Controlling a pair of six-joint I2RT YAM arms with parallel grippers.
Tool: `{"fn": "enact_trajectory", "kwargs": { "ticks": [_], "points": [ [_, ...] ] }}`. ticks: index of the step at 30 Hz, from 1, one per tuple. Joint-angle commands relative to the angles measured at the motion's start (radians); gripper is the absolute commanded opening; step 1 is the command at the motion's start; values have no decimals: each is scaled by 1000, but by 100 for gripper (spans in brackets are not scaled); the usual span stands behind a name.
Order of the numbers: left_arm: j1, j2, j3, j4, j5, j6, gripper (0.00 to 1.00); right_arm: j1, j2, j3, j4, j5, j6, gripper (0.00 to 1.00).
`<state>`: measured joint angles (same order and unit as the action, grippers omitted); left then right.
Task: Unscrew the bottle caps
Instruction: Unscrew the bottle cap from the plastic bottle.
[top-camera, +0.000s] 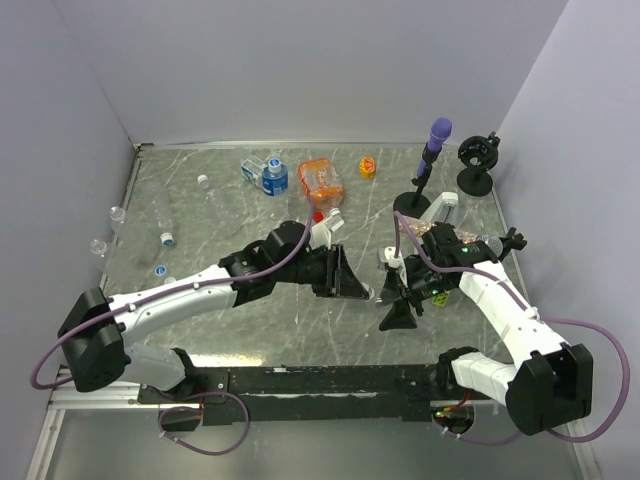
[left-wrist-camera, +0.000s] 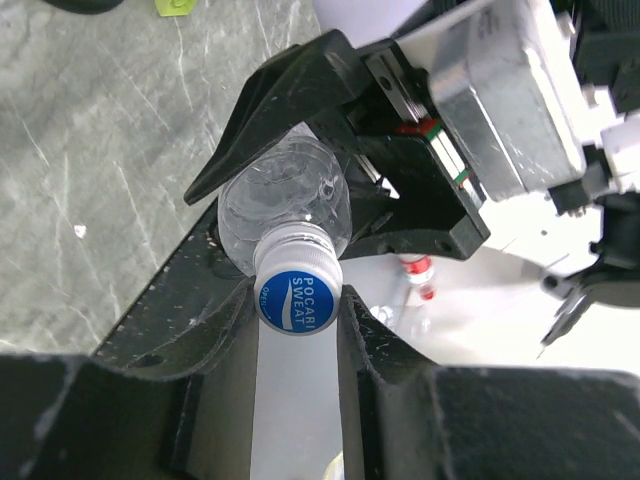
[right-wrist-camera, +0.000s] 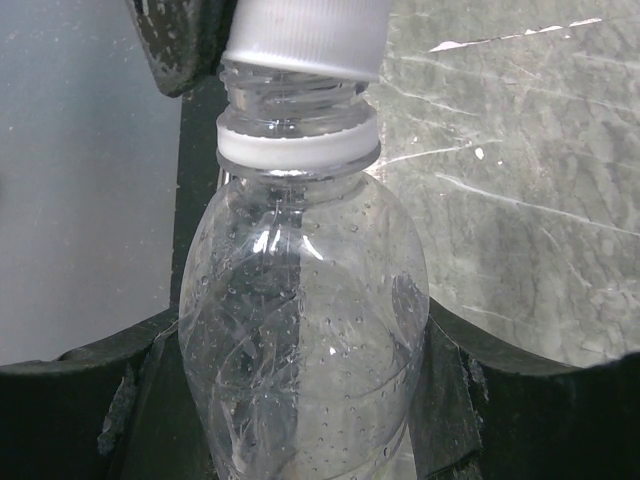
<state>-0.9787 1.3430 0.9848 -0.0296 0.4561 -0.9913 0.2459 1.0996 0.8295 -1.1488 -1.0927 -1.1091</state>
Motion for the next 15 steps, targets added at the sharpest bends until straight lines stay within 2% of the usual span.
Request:
{"fn": "enact_trajectory", "kwargs": {
  "ticks": [1, 15],
  "points": [
    [3, -36, 8, 31, -25, -127, 1, -2, 0, -1, 24, 2, -35, 10],
    [21, -145, -23, -70, -157, -98, 3, -2, 0, -1, 24, 5, -32, 11]
  ]
}}
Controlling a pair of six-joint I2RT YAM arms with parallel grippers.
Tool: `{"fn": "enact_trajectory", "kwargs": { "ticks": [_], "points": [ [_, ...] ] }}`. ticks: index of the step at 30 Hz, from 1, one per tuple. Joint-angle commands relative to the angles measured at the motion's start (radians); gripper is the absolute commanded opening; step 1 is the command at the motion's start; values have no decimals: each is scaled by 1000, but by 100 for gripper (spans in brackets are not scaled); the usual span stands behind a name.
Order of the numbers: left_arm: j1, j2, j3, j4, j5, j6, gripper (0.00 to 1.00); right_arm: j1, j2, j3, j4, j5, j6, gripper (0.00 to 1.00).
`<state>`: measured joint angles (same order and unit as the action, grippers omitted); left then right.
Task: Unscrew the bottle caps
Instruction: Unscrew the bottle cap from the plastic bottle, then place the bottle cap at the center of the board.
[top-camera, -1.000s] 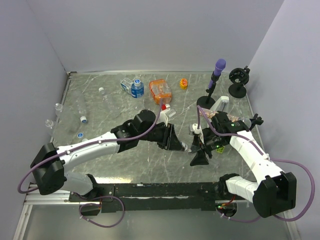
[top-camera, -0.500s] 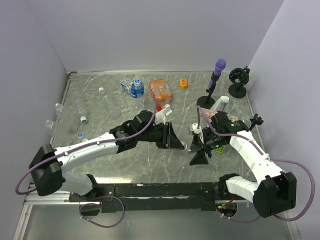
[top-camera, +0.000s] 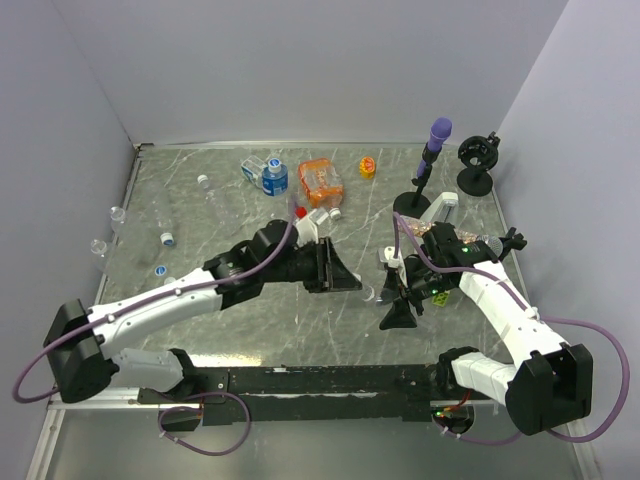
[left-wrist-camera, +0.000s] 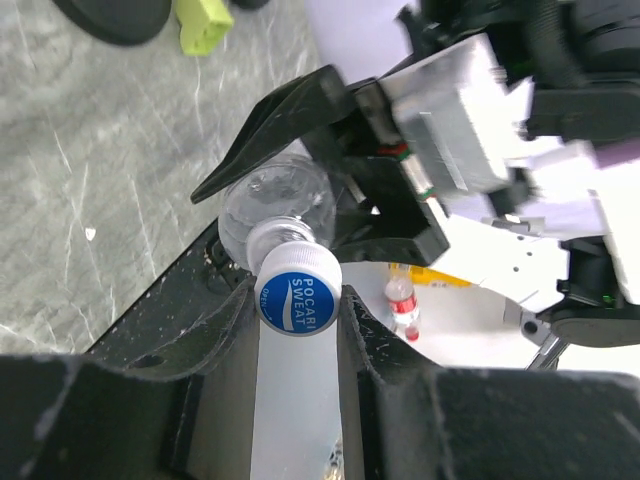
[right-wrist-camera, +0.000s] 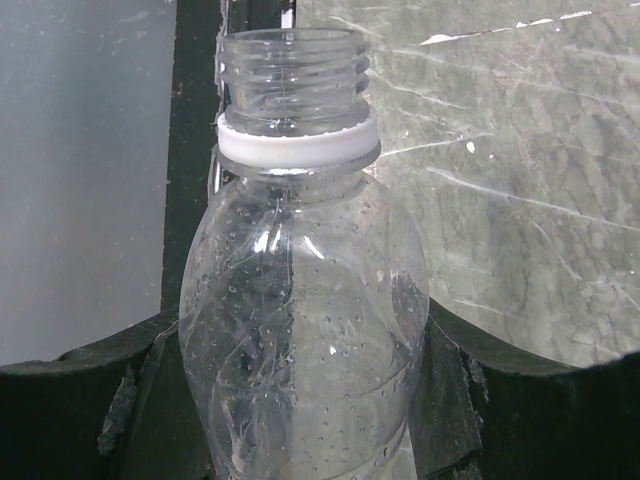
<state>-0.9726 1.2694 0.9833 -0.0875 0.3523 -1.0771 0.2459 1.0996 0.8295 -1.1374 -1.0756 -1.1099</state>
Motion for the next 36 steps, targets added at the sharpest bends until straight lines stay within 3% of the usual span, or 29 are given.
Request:
{"fn": "enact_trajectory", "kwargs": {
  "ticks": [1, 4, 8, 16, 18, 20, 23, 29, 33, 36],
  "points": [
    [18, -80, -26, -18, -61, -7, 3, -2, 0, -1, 14, -12, -33, 11],
    [31, -108, -26, -95, -104, 29, 3, -2, -1, -1, 14, -12, -30, 11],
    [77, -154, 9, -317, -295, 167, 3, -2, -3, -1, 16, -10, -31, 11],
    [337, -275, -67, -586, -542, 454, 5, -2, -7, -1, 18, -9, -28, 11],
    [420, -265, -80, -604, -587, 484, 9, -2, -9, -1, 18, -9, -28, 11],
    [515, -237, -77, -560, -509, 554, 8, -2, -10, -1, 18, -9, -27, 11],
    [621, -164, -46, -557, -521, 623, 8, -2, -15, -3, 19, -6, -27, 11],
    [875, -26, -92, -439, -365, 668, 10, -2, -18, -1, 21, -4, -25, 11],
    [966, 83, -120, -367, -322, 649, 10, -2, -21, -3, 21, -4, -25, 11],
    [998, 162, -112, -347, -384, 645, 11, -2, -21, -3, 22, -3, -24, 11]
  ]
}}
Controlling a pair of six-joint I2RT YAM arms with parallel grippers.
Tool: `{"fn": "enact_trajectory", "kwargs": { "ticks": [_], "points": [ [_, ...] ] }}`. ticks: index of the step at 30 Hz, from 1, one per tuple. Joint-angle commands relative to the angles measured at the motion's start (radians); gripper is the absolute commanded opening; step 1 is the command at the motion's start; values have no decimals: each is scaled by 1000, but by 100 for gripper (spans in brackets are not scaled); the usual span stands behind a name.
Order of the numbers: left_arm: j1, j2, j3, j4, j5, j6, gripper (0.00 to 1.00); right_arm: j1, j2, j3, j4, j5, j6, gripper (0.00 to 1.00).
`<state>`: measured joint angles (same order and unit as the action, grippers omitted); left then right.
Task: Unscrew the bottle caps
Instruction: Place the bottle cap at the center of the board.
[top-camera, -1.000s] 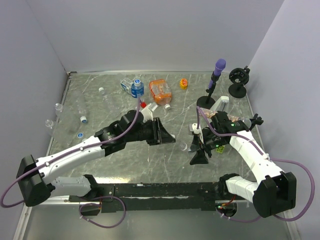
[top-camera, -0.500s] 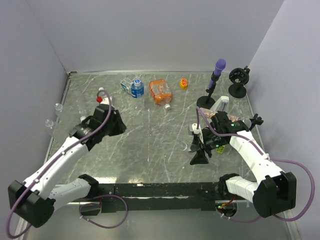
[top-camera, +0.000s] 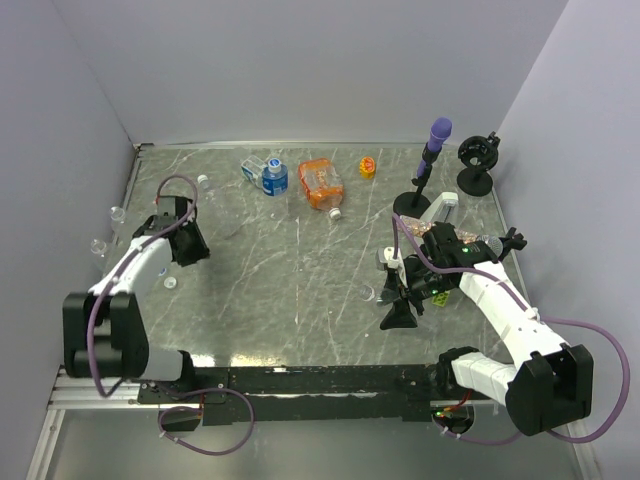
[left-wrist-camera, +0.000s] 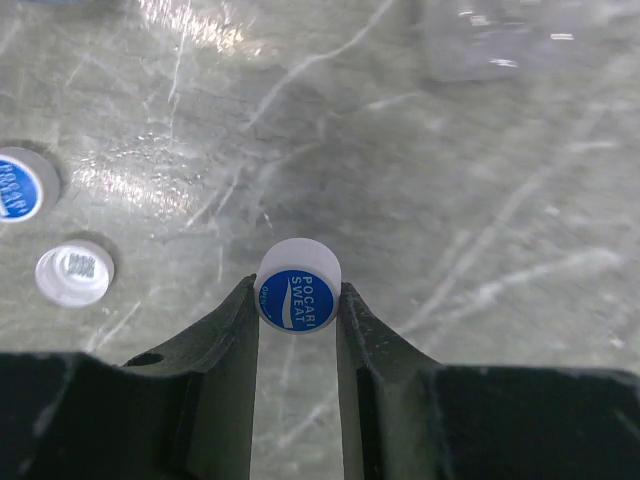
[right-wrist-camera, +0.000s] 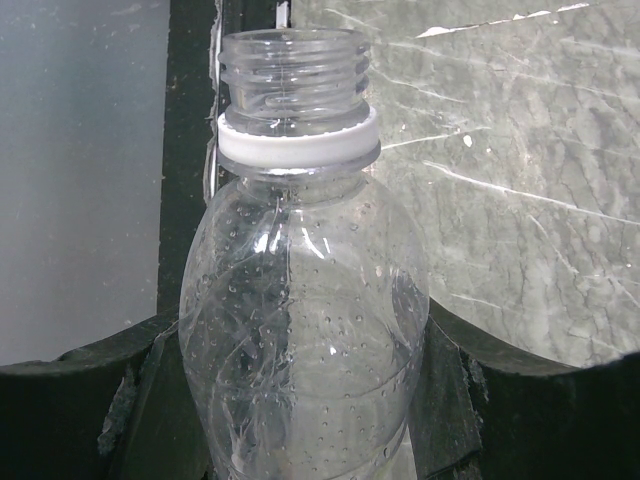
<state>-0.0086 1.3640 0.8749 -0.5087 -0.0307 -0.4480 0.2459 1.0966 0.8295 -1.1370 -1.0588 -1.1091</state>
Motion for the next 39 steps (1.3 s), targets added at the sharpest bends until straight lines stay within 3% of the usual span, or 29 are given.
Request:
{"fn": "enact_trajectory", "kwargs": {
  "ticks": [1, 5, 9, 13, 21, 27, 32, 36, 39],
  "points": [
    [45, 88, -4, 82, -27, 14, 11, -2, -18, -3, 22, -20, -26, 11],
    [81, 136, -7, 104, -96, 14, 14, -3, -15, -1, 20, -18, -26, 11],
    [91, 148, 4, 98, -167, 29, 25, -2, -15, -1, 20, -20, -24, 11],
    [94, 181, 21, 73, -205, 49, 27, -2, -15, -1, 20, -17, -24, 11],
    [96, 172, 32, 61, -201, 35, 54, -2, -18, -1, 20, -15, -26, 11],
    [93, 57, 65, 12, 46, 9, 66, -3, -17, -3, 22, -13, -23, 11],
    [70, -135, 12, 18, 274, -11, 79, -8, -21, -4, 22, -15, -24, 11],
    [59, -354, -94, 84, 477, -24, 99, -10, -24, -4, 20, -20, -26, 11],
    [50, -507, -166, 150, 589, -64, 97, -10, -23, -3, 17, -24, -29, 11]
  ]
}}
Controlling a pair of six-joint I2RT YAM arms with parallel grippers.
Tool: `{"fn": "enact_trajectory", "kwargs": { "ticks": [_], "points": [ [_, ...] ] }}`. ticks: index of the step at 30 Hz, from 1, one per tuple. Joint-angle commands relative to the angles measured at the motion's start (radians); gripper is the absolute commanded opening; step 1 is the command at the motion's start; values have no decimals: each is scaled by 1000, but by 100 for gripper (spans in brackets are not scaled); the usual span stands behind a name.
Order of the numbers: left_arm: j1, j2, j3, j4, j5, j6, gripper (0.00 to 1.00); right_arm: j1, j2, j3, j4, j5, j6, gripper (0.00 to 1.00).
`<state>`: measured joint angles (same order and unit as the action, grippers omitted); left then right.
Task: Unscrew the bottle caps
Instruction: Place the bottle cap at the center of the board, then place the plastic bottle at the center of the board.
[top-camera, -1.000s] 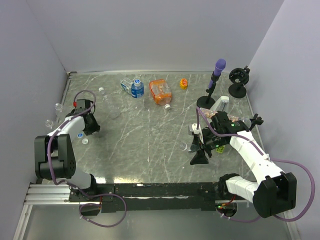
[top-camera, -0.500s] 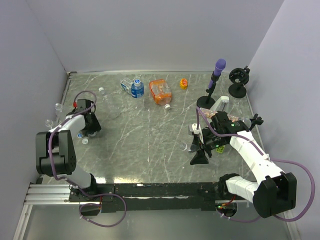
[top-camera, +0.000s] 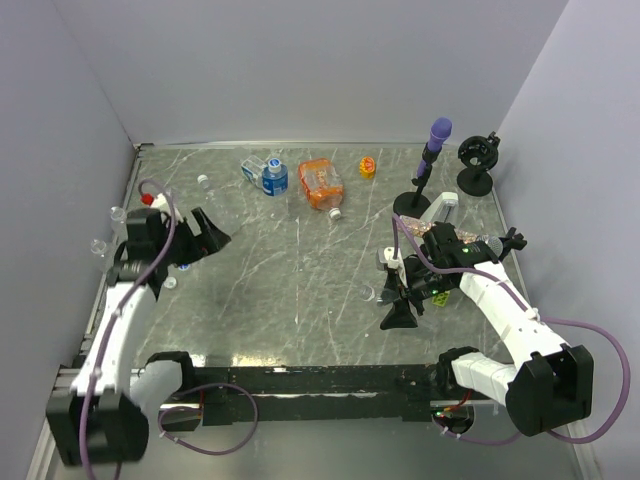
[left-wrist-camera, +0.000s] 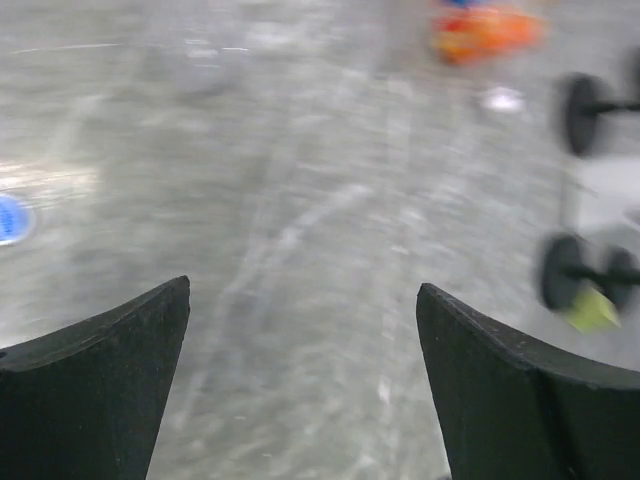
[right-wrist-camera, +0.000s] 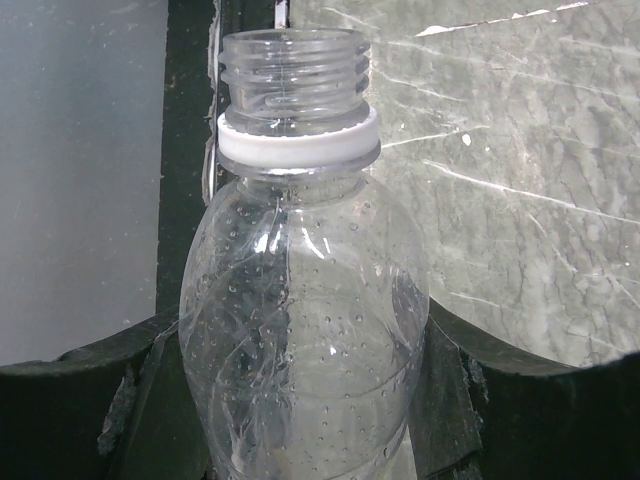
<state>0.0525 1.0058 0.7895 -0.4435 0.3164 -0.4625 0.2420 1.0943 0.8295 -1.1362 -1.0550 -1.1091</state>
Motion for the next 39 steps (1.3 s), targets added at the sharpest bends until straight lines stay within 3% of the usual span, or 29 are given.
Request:
{"fn": "enact_trajectory", "kwargs": {
  "ticks": [1, 5, 8, 10, 12, 13, 16, 19, 24, 29, 33, 37, 39],
  "points": [
    [-13, -192, -97, 112, 268, -71, 97, -6, -19, -3, 15, -28, -31, 11],
    [-11, -369, -194, 291, 396, -229, 97, -6, -19, -1, 12, -33, -37, 11],
    [-11, -462, -355, 654, 510, -475, 97, -6, -20, -1, 12, -33, -34, 11],
    [-14, -481, -476, 1018, 579, -724, 97, -6, -20, -1, 12, -33, -35, 11],
    [-29, -475, -524, 1188, 605, -818, 97, -6, -17, 0, 12, -33, -37, 11],
    [-45, -473, -515, 1168, 604, -794, 97, -6, -17, 0, 12, -34, -35, 11],
    [-198, -493, -417, 878, 515, -574, 97, -6, -14, 0, 10, -36, -37, 11],
    [-385, -466, -368, 766, 377, -476, 96, -4, -11, 2, 9, -39, -38, 11],
    [-658, -330, -337, 763, 137, -432, 97, -4, -5, 2, 10, -37, -37, 11],
    [-903, -120, -202, 733, -132, -328, 97, -4, -2, 2, 12, -36, -38, 11],
    [-1037, 83, -95, 762, -200, -262, 97, -4, -4, 0, 13, -34, -34, 11],
    [-1089, 191, -76, 906, -169, -248, 99, -6, -5, -1, 16, -30, -31, 11],
    [-1102, 230, -58, 922, -165, -246, 94, -6, -5, 0, 16, -31, -31, 11]
  ]
}}
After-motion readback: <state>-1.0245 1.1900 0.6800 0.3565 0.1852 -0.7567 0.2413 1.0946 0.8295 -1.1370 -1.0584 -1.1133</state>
